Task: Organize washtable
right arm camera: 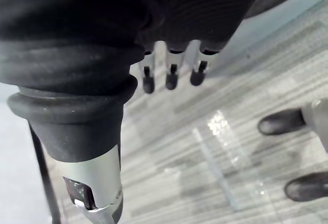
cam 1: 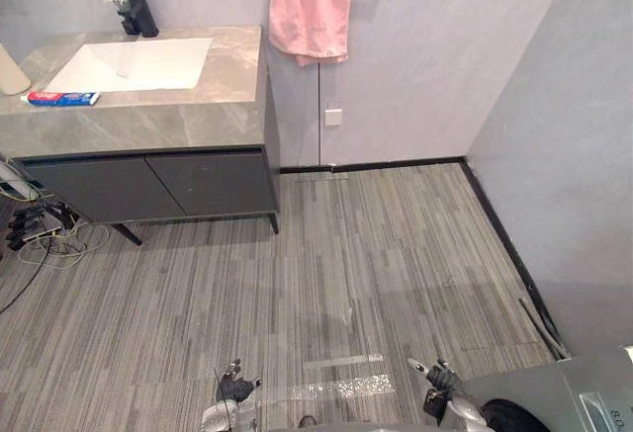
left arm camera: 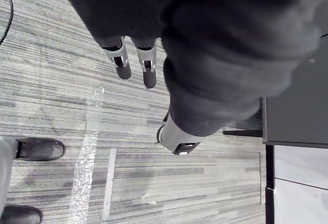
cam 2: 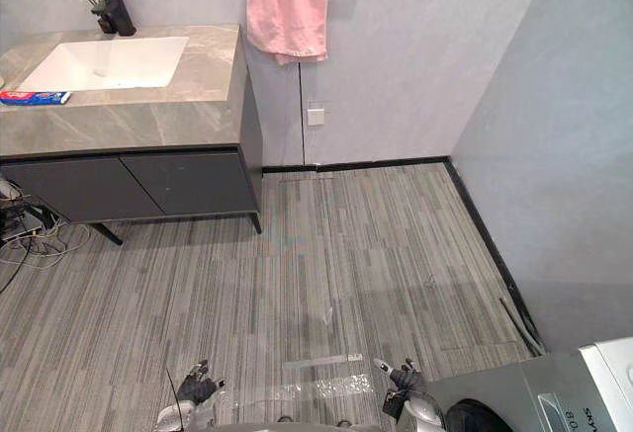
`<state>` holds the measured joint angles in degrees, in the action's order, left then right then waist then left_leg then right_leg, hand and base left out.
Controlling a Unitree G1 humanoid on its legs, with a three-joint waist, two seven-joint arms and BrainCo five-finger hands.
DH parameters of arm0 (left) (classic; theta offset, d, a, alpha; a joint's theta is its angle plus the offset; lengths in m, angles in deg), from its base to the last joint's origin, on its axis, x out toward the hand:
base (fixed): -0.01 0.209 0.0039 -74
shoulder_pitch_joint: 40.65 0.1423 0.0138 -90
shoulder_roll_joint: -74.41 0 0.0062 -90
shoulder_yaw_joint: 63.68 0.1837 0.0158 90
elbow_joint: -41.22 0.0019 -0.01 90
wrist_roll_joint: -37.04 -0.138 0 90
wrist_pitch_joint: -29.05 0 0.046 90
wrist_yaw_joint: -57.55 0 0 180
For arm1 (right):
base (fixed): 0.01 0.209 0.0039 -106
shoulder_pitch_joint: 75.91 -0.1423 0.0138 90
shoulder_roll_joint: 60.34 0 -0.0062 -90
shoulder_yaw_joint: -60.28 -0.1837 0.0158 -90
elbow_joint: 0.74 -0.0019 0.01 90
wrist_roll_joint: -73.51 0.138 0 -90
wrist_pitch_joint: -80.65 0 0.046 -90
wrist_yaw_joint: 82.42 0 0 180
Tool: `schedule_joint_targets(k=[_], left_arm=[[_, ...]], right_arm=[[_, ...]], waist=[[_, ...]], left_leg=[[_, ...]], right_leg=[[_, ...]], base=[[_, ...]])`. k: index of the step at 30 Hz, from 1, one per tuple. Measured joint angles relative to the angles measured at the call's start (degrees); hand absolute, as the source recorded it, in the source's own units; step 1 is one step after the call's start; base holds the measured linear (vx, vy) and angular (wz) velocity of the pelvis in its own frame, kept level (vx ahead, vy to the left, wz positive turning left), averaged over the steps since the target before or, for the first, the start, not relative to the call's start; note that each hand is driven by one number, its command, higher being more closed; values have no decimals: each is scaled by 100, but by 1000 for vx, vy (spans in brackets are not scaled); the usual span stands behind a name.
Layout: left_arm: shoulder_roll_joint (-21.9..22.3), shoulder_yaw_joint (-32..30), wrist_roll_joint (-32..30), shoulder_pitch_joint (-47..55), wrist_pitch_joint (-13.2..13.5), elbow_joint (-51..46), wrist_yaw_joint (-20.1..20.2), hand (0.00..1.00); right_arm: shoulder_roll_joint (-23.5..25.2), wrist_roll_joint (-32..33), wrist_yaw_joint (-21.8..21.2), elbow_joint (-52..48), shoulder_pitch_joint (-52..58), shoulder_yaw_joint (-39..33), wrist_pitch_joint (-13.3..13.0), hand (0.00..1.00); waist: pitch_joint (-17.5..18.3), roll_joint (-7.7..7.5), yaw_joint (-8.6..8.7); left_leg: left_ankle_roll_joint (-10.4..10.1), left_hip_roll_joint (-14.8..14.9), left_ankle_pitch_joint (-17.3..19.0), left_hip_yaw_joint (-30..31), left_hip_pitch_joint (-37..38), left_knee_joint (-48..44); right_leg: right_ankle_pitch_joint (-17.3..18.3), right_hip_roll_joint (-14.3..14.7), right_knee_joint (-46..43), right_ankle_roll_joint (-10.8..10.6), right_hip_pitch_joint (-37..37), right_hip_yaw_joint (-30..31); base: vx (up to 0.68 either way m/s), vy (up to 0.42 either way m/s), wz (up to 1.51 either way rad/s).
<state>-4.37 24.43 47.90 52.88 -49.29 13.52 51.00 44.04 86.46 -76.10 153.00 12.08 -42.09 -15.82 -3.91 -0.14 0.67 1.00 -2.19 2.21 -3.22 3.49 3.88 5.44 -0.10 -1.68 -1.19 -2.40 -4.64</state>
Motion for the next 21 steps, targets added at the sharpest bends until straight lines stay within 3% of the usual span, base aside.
schedule_joint_targets(k=[5,8,10,12,14,16,17,19,21], left_arm=[[4,-7,95,-18,13,-155,0,0],[25,-21,123,-6,13,-351,1,0],[72,-49,195,-55,13,-438,1,0],[64,-96,199,-65,10,-439,-1,0],[34,-110,200,-67,-5,-439,-11,0],[19,-110,199,-91,-9,-439,-12,0],[29,-100,198,-157,-7,-438,-10,0],[-3,-93,195,-279,-6,-437,-11,0],[-20,-70,194,-299,-7,-431,-13,0]], right_arm=[[7,54,-1,-9,-128,2,-2,0],[12,110,1,-73,-176,-17,-2,0],[38,159,0,-436,-58,-17,-17,0],[179,232,-3,-633,75,-9,-51,0],[232,273,-4,-688,88,-24,-101,0],[241,352,-4,-676,94,-24,-121,0],[228,430,-3,-663,84,-23,-165,0],[228,485,1,-602,33,-16,-189,0],[218,495,1,-608,20,-9,-188,0]], waist=[[-47,-48,1],[-211,-13,-26],[-425,85,-23],[-509,25,-5],[-606,-56,-15],[-626,-80,9],[-631,-74,17],[-666,-134,75],[-694,-178,206]], left_leg=[[104,-58,85,5,-323,-263],[207,-87,581,1,-546,-984],[309,-105,987,52,-554,-1431],[348,-169,1133,124,-406,-1549],[328,-185,1262,185,-194,-1586],[298,-100,1434,310,-12,-1583],[226,35,1551,365,97,-1550],[100,256,1611,470,487,-1207],[-151,420,1749,521,836,-1034]], right_leg=[[-17,-64,-21,9,198,3],[284,-160,-597,-182,329,-3],[670,-307,-2521,-320,1040,-40],[764,-491,-4072,-220,1774,-121],[971,-600,-4420,-308,2076,-232],[1000,-587,-3980,-300,2263,-452],[916,-497,-3347,-293,2399,-648],[252,-271,-1823,-264,2654,-889],[-202,-206,-1298,-178,2821,-998]], base=[[13,19,2],[31,69,-1],[-16,94,4],[133,76,14],[269,26,21],[311,-16,23],[481,-55,19],[590,-97,21],[545,-153,34]])
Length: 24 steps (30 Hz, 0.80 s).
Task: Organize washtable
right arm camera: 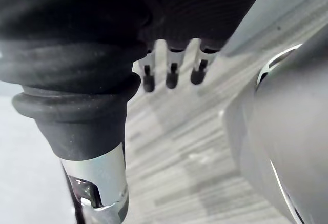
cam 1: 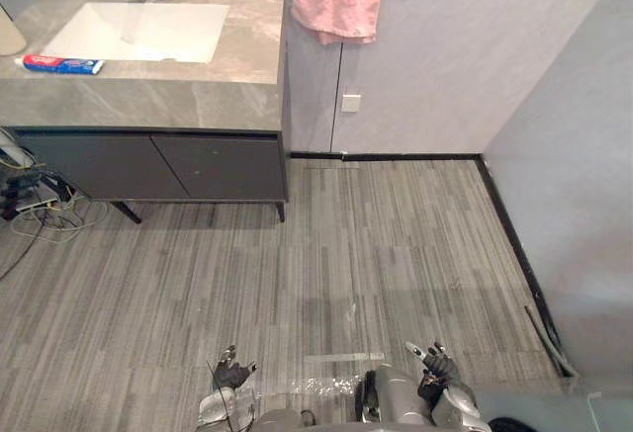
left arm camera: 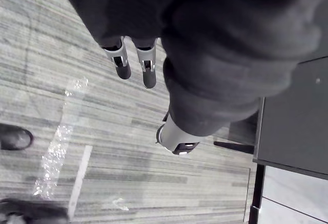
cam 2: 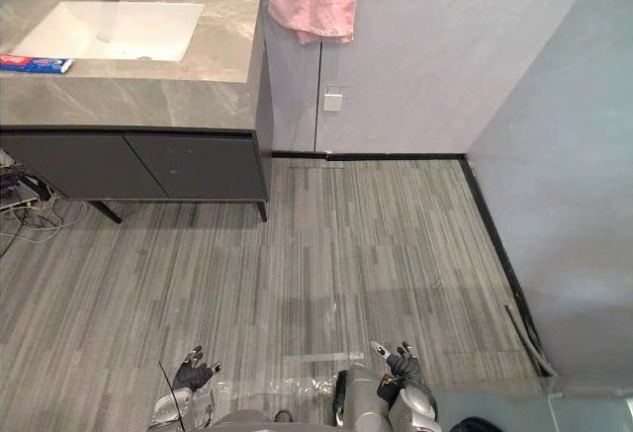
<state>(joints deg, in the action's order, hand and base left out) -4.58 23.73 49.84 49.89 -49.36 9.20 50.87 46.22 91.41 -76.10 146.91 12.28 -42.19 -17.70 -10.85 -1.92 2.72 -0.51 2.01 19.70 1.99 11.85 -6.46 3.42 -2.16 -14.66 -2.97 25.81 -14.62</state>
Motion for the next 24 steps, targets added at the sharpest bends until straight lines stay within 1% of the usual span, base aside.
schedule_joint_targets(k=[1,2,3,4,5,6,7,8,9,10,11,12,13,14,15,16,18,19,20,21,22,23,24], left_arm=[[-31,49,0,4,-1,8,1,0],[-94,78,-1,44,-5,14,5,0],[-28,46,-2,38,-10,14,6,0],[20,-67,-6,22,-6,-3,14,0],[71,-212,-5,25,-13,-9,19,0],[132,-414,-5,67,-19,-11,16,0],[167,-622,10,134,-41,-10,21,0],[164,-674,21,123,-61,-12,29,0],[173,-692,58,114,-61,-77,39,0],[221,-697,58,117,-61,-168,39,0],[246,-699,59,116,-57,-213,38,0],[281,-699,64,120,-53,-311,39,0],[303,-717,136,133,-42,-392,33,0],[312,-721,180,156,-41,-430,30,0],[365,-783,245,202,-32,-478,31,0],[406,-843,261,213,-30,-482,30,0],[499,-920,305,258,11,-560,35,0],[528,-922,312,302,12,-563,34,0],[530,-962,355,355,17,-563,33,0],[519,-1043,366,414,16,-562,34,0],[522,-1166,400,509,13,-561,21,0],[485,-1293,456,567,-42,-488,-52,0],[466,-1507,531,646,-72,-443,-91,0]], right_arm=[[6,-1,0,2,22,4,4,0],[-8,-1,-2,4,104,-3,7,0],[-38,-5,-7,18,124,-48,20,0],[-49,-14,-18,-68,81,-130,10,0],[-56,-16,-22,-132,62,-129,7,0],[-44,-18,-30,-205,65,-118,14,0],[63,-16,-32,-286,62,-93,14,0],[104,9,-34,-300,62,-91,8,0],[171,66,-37,-299,62,-90,8,0],[190,93,-38,-301,74,-90,5,0],[189,124,-36,-300,72,-91,5,0],[177,182,-37,-300,55,-96,2,0],[172,199,-37,-293,22,-116,2,0],[174,221,-37,-297,-24,-118,2,0],[176,229,-37,-297,-95,-133,6,0],[174,227,-37,-297,-102,-159,6,0],[159,227,-33,-336,-93,-350,5,0],[106,223,-33,-340,-57,-352,5,0],[51,223,-32,-335,2,-348,6,0],[28,222,-34,-325,40,-346,7,0],[90,216,-35,-323,116,-335,12,0],[133,204,-45,-319,141,-333,15,0],[171,163,-84,-317,175,-345,17,0]], waist=[[24,-67,9],[55,-115,15],[99,-48,-3],[105,101,-7],[64,175,-12],[51,233,-35],[45,251,-79],[41,245,-70],[14,189,-109],[9,158,-216],[8,156,-249],[11,150,-349],[-3,123,-383],[-11,116,-387],[-24,137,-364],[-29,124,-372],[-43,132,-382],[-9,190,-390],[29,241,-423],[70,218,-478],[172,38,-534],[230,-46,-540],[243,-67,-573]], left_leg=[[-59,-1,33,17,53,-76],[-270,45,154,136,83,-392],[-299,230,159,253,65,-766],[-629,417,-55,259,-359,-1666],[-583,493,-444,237,-688,-2509],[-478,542,-1134,251,-1008,-3422],[-489,673,-1588,271,-1373,-4481],[-491,752,-1579,231,-1561,-4956],[-387,854,-1499,94,-1874,-5579],[-176,978,-1357,-165,-2104,-5878],[-107,1029,-1308,-266,-2228,-5928],[-118,1087,-1150,-422,-2513,-5841],[-287,1085,-923,-553,-2771,-5454],[-300,1068,-870,-568,-2914,-5195],[-408,994,-755,-602,-3115,-4584],[-454,933,-726,-601,-3165,-4187],[-513,554,-804,-378,-3347,-2436],[-599,465,-910,-270,-3327,-1734],[-492,368,-1374,-196,-3294,-1230],[-461,310,-1712,-220,-3202,-1200],[-217,140,-1842,-371,-3124,-1227],[-126,75,-1677,-496,-3143,-1302],[30,40,-1519,-648,-3151,-1506]], right_leg=[[-163,20,110,78,31,-55],[-913,4,175,505,-10,-125],[-1080,143,110,854,-92,-210],[-894,339,133,961,-214,-321],[-748,486,202,1102,-413,-354],[-619,677,297,1223,-673,-304],[-512,862,475,1336,-1127,-148],[-483,934,552,1376,-1359,-103],[-424,981,667,1443,-1819,60],[-383,984,766,1470,-2241,270],[-366,980,826,1491,-2421,350],[-294,932,892,1475,-2712,522],[-145,837,902,1300,-2926,670],[-43,792,906,1255,-3030,725],[151,720,926,1074,-3218,843],[266,663,954,1024,-3314,886],[708,466,1072,837,-3670,1071],[839,409,1078,725,-3774,1131],[1046,326,1058,593,-3884,1310],[1134,245,1023,545,-3921,1414],[1245,14,933,484,-3936,1566],[1231,-110,771,478,-3806,1665],[1213,-217,410,454,-3634,1814]], base=[[655,-218,41],[692,-238,30],[853,-319,24],[716,-274,1],[582,-227,-17],[762,-262,-44],[753,-245,-42],[840,-278,-37],[591,-191,-33],[564,-174,-38],[517,-109,-53],[472,-40,-63],[452,-15,-64],[420,29,-61],[312,56,-43],[449,158,-54],[454,244,-46],[473,343,-50],[397,319,-55],[421,333,-65],[380,254,-55],[485,298,-58],[479,291,-44]])
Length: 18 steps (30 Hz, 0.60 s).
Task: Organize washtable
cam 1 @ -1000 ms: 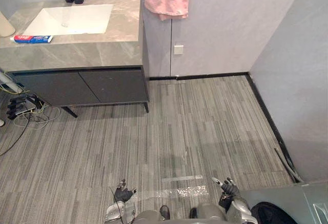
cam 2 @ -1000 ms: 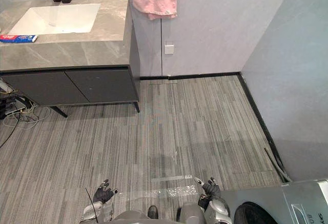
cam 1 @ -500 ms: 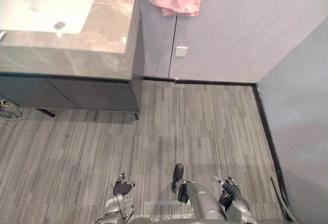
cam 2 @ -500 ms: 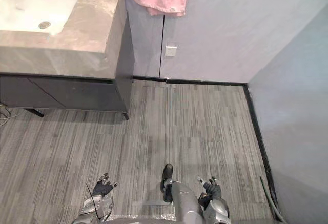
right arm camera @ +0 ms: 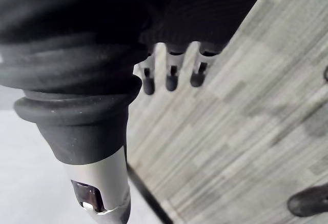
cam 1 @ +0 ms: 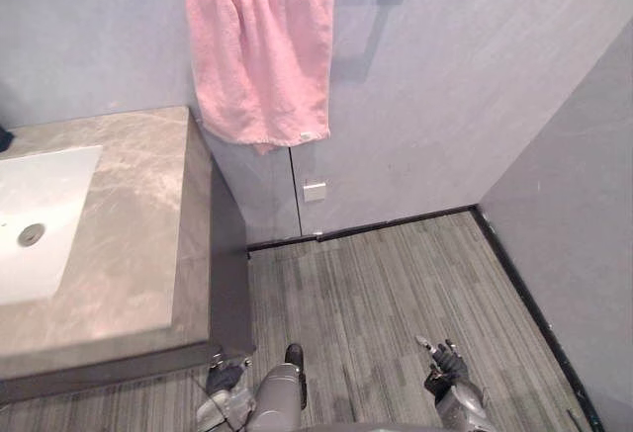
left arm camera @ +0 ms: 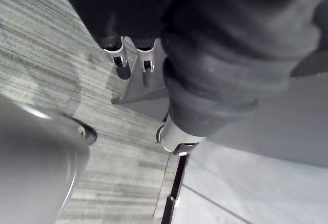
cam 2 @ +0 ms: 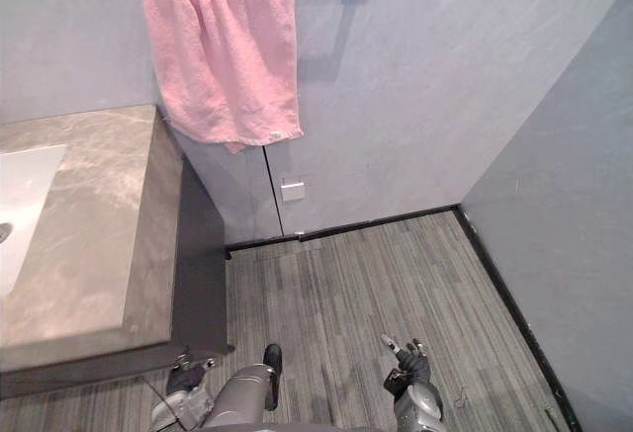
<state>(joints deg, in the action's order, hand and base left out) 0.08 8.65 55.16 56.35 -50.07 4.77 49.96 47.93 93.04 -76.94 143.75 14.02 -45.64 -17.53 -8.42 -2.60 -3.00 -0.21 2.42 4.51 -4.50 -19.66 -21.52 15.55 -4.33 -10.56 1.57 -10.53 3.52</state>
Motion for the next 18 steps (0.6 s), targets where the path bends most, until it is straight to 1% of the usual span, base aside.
schedule_joint_targets(k=[1,2,3,4,5,6,7,8,9,10,11,12,13,14,15,16,17,18], left_arm=[[7,-147,36,21,-70,35,-39,0],[17,-245,16,161,-136,114,-50,0],[9,-267,21,415,-233,182,-40,0],[-6,-281,61,516,-318,234,-63,0],[-19,-278,107,580,-371,284,-119,0],[-17,-272,131,639,-410,287,-144,0],[-19,-264,131,704,-405,283,-145,0],[-44,-263,130,731,-405,283,-153,0],[-42,-260,131,802,-405,283,-176,0],[-41,-246,130,885,-402,283,-189,0],[-33,-231,127,936,-377,280,-200,0],[-68,-186,126,955,-357,276,-213,0],[-240,-61,120,988,-288,258,-246,0],[-291,-57,118,982,-283,260,-251,0],[-296,-52,116,991,-281,261,-252,0],[-291,-39,90,973,-219,238,-249,0],[-282,-24,81,967,-164,198,-244,0],[-268,-20,76,964,-149,148,-244,0]], right_arm=[[1,-8,-32,1,20,-5,2,0],[4,-57,-64,41,43,-10,17,0],[36,-113,-78,31,32,0,43,0],[73,-109,-78,12,53,0,43,0],[94,-101,-78,12,104,2,46,0],[104,-97,-77,11,152,15,49,0],[125,-99,-77,11,174,29,51,0],[145,-103,-77,11,173,50,52,0],[177,-109,-77,12,185,64,60,0],[187,-111,-84,13,222,94,67,0],[179,-113,-92,13,267,121,69,0],[177,-113,-102,13,277,121,70,0],[183,-112,-154,31,345,122,72,0],[147,-111,-178,47,379,118,75,0],[109,-111,-182,48,408,116,74,0],[51,-110,-180,46,417,104,76,0],[46,-110,-178,45,432,74,84,0],[51,-110,-180,34,434,48,85,0]], waist=[[0,1,-45],[-2,-17,-142],[-6,-7,-110],[-9,-1,-76],[-5,-7,-79],[-4,-8,-83],[-11,3,-87],[-10,0,-90],[-10,-1,-94],[-3,27,-88],[20,61,-70],[72,-6,-65],[115,-87,-77],[173,-174,-70],[204,-117,-70],[209,-34,-54],[195,-14,-29],[196,-22,-8]], left_leg=[[75,-3,70,-129,49,-81],[208,-43,242,-372,314,-107],[303,-75,376,-542,661,-36],[352,-94,424,-567,852,3],[388,-121,451,-572,1041,74],[390,-143,456,-559,1227,218],[367,-147,480,-544,1452,481],[362,-144,478,-531,1564,592],[347,-138,467,-520,1750,692],[342,-126,470,-498,1896,754],[317,-114,479,-439,1945,780],[285,-107,485,-388,1958,786],[149,-137,520,-294,1935,803],[81,-137,545,-184,1934,804],[37,-98,519,-92,1929,839],[-34,32,491,65,1941,1004],[-87,67,488,188,1946,1076],[-131,83,498,318,1943,1110]], right_leg=[[5,-49,-227,-8,55,78],[-15,-175,-934,-191,265,221],[-233,-204,-2083,-570,652,285],[-414,-260,-2809,-845,919,292],[-482,-281,-3416,-963,1176,261],[-492,-327,-3846,-980,1411,185],[-491,-493,-4087,-967,1678,-66],[-481,-630,-4120,-970,1825,-237],[-479,-831,-4017,-982,1963,-432],[-482,-952,-3675,-990,1991,-551],[-483,-983,-3256,-990,1984,-611],[-492,-977,-2916,-982,1991,-658],[-1052,-919,-1893,-976,1976,-704],[-997,-895,-1637,-1033,1861,-705],[-987,-848,-1467,-1022,1763,-699],[-937,-742,-1353,-958,1711,-739],[-837,-693,-1442,-840,1771,-750],[-669,-673,-1418,-659,1790,-742]], base=[[466,294,-63],[513,330,-73],[479,314,-69],[352,235,-33],[225,147,8],[242,144,24],[247,131,26],[169,72,18],[137,19,12],[108,-46,16],[95,-79,20],[80,-193,30],[58,-212,28],[60,-236,23],[37,-259,23],[21,-253,25],[-4,-251,31],[-26,-191,30]])
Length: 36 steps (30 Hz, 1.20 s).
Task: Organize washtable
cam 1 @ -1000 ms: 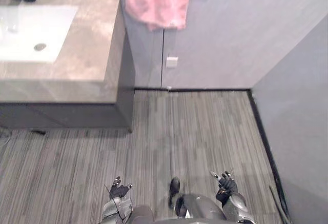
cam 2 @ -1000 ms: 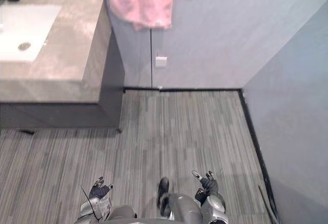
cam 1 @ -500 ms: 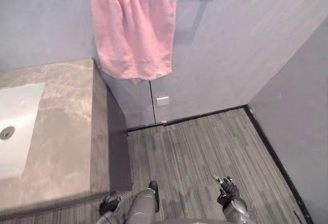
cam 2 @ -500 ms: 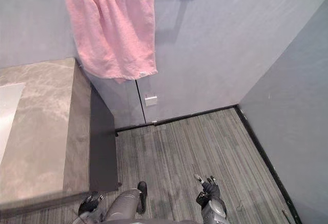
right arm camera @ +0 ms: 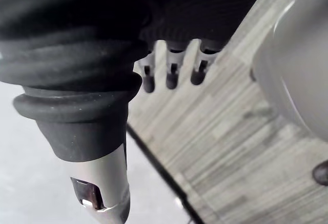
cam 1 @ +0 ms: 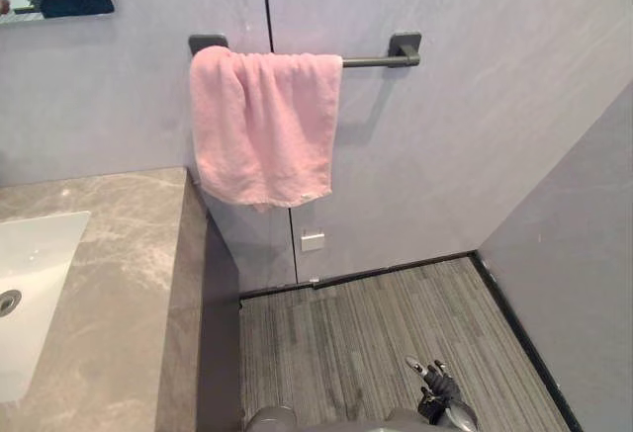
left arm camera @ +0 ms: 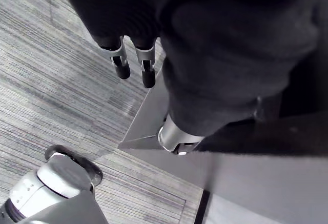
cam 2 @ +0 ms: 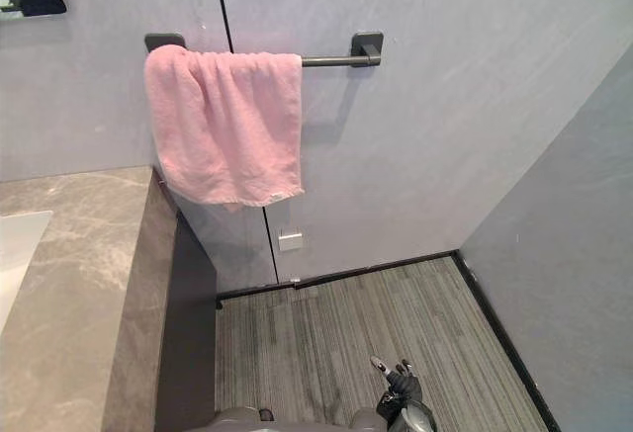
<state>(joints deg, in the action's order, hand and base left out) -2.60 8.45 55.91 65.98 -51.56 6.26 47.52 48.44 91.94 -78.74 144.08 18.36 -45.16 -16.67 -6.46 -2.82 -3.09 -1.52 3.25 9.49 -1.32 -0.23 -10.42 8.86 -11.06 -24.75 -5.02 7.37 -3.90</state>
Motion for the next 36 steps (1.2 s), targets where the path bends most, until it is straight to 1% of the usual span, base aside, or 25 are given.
schedule_joint_targets(k=[1,2,3,4,5,6,9,11,12,13,14,15,16,17,18,20,21,23,25,27,28,30,31,34,36], left_arm=[[9,-1,-1,-1,7,-56,-1,0],[-5,4,-70,-53,26,-127,6,0],[80,158,-156,-106,70,-209,70,0],[134,162,-185,-108,115,-240,110,0],[151,265,-224,-203,129,-270,213,0],[161,287,-232,-341,165,-285,250,0],[157,693,-235,-677,259,-284,253,0],[168,903,-246,-827,287,-290,260,0],[146,1060,-201,-894,298,-296,259,0],[93,1181,-136,-930,302,-330,266,0],[101,1341,-87,-1030,301,-391,268,0],[144,1497,-51,-1086,297,-494,278,0],[212,1627,-41,-1123,296,-654,306,0],[250,1647,-37,-1127,292,-788,334,0],[252,1728,19,-1127,289,-1210,351,0],[196,1738,140,-1151,303,-1854,352,0],[111,1722,156,-1161,339,-2315,350,0],[-79,1622,145,-1253,370,-2795,351,0],[-213,1389,134,-1351,372,-3070,342,0],[-605,1014,111,-1440,372,-3644,320,0],[-718,961,102,-1465,374,-3751,309,0],[-1236,649,69,-1717,376,-4072,235,0],[-1339,578,68,-1766,382,-4125,231,0],[-1993,365,65,-2052,438,-4231,220,0],[-2284,362,58,-2206,465,-4297,221,0]], right_arm=[[14,1,1,1,2,3,6,0],[55,1,-1,5,11,14,14,0],[85,4,9,-4,59,-38,25,0],[49,4,10,-9,50,-31,26,0],[10,5,8,-22,-11,-23,26,0],[5,13,5,-25,-23,-17,26,0],[-86,17,-3,-9,-60,127,26,0],[-117,13,-12,-3,-85,313,30,0],[-116,-2,-21,-3,-118,488,39,0],[-121,-3,-26,-7,-181,532,38,0],[-166,-2,-23,-7,-245,527,33,0],[-257,3,-19,-9,-268,519,25,0],[-368,15,-20,-22,-316,514,17,0],[-423,20,-19,-33,-363,511,16,0],[-499,50,-20,-168,-342,507,17,0],[-569,60,-49,-446,-256,502,17,0],[-614,44,-78,-593,-204,505,14,0],[-692,-53,-141,-683,-151,514,15,0],[-708,-105,-149,-694,-155,531,15,0],[-702,-104,-164,-835,-53,653,15,0],[-703,-104,-183,-894,-25,700,15,0],[-710,-108,-316,-950,123,759,24,0],[-712,-113,-352,-950,129,763,28,0],[-783,-145,-416,-948,264,945,46,0],[-760,-216,-515,-948,347,984,84,0]], waist=[[13,-72,22],[32,-199,83],[77,-198,68],[90,-128,17],[75,-15,59],[106,25,59],[119,23,86],[107,58,101],[110,53,190],[125,29,264],[125,28,294],[103,63,314],[60,139,312],[63,166,313],[63,192,370],[65,203,381],[68,251,389],[83,338,407],[82,347,436],[84,344,533],[87,349,540],[99,370,538],[106,380,537],[188,481,542],[195,491,541]], left_leg=[[-78,2,9,75,-32,-29],[-262,-4,26,315,-170,-240],[-336,68,-15,565,-231,-378],[-355,155,0,686,-221,-450],[-545,357,91,847,-235,-443],[-635,437,43,934,-213,-335],[-830,596,-77,1089,-104,157],[-899,726,-153,1135,-100,257],[-954,823,-212,1198,-128,222],[-963,826,-223,1234,-241,98],[-958,821,-230,1207,-395,-110],[-948,813,-245,1143,-507,-267],[-930,798,-292,1042,-500,-259],[-930,772,-355,990,-499,-217],[-898,685,-530,856,-476,-94],[-826,583,-789,692,-405,141],[-777,570,-918,507,-247,416],[-749,574,-951,435,-132,624],[-749,565,-951,435,-113,655],[-745,563,-952,427,-100,722],[-736,563,-959,421,-86,763],[-654,565,-1016,370,-85,893],[-653,566,-1017,345,-83,911],[-632,525,-1015,259,-86,1054],[-575,457,-1036,260,-88,1063]], right_leg=[[112,-33,169,47,-14,89],[224,-90,443,-265,-115,114],[269,6,461,-207,-154,-120],[280,115,462,-158,-164,-146],[293,301,441,-106,-214,-316],[333,378,407,-39,-219,-409],[442,496,393,48,-218,-596],[480,612,381,139,-213,-670],[527,698,353,224,-220,-762],[565,729,358,278,-242,-901],[576,738,363,297,-254,-966],[573,740,392,302,-277,-1012],[572,731,400,303,-329,-1035],[572,702,397,305,-329,-1042],[568,621,401,311,-328,-1046],[566,531,416,314,-349,-1077],[565,498,445,316,-385,-1079],[563,494,480,318,-416,-1078],[559,492,480,318,-425,-1077],[513,496,523,310,-430,-1077],[505,497,544,309,-431,-1076],[324,516,737,276,-434,-1046],[280,525,797,281,-437,-1026],[16,542,1114,190,-462,-930],[-113,503,1291,135,-528,-873]], base=[[-39,-274,59],[-9,-361,73],[33,-342,60],[97,-311,36],[84,-255,25],[66,-232,30],[75,-195,27],[116,-143,14],[134,-152,32],[167,-171,38],[129,-122,36],[145,-121,25],[89,-73,20],[89,-57,22],[69,-48,27],[68,-57,23],[48,-17,10],[19,3,2],[0,0,0],[-33,36,4],[-45,52,1],[-69,79,-5],[-95,90,-14],[-102,99,-10],[-121,97,-4]])
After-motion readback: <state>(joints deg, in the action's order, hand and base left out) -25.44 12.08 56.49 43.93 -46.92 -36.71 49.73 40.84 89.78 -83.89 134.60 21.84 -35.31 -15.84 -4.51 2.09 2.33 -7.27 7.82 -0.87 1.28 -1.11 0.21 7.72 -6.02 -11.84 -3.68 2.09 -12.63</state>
